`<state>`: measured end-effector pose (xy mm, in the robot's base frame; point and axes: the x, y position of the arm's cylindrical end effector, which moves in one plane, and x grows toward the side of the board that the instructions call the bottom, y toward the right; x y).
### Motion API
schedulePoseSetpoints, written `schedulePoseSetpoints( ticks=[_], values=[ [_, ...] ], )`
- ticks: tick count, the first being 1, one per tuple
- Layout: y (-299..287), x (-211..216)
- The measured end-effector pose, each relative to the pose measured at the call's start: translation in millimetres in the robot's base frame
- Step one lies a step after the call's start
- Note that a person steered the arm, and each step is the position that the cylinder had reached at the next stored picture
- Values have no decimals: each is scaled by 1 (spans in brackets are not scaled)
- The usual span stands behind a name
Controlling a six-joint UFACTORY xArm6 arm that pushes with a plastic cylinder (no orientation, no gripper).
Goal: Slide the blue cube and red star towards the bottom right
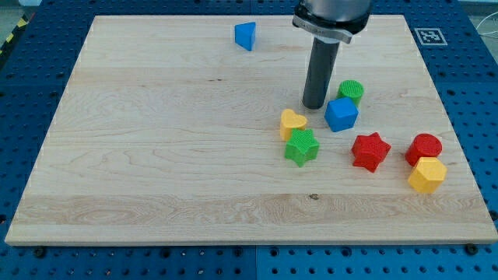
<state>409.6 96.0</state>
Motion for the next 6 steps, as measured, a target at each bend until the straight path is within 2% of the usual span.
schedulePoseSetpoints(
  ticks=[1, 3, 4, 6],
  values=[
    [17, 4],
    [83, 72],
    [96, 103],
    [81, 116]
  ],
)
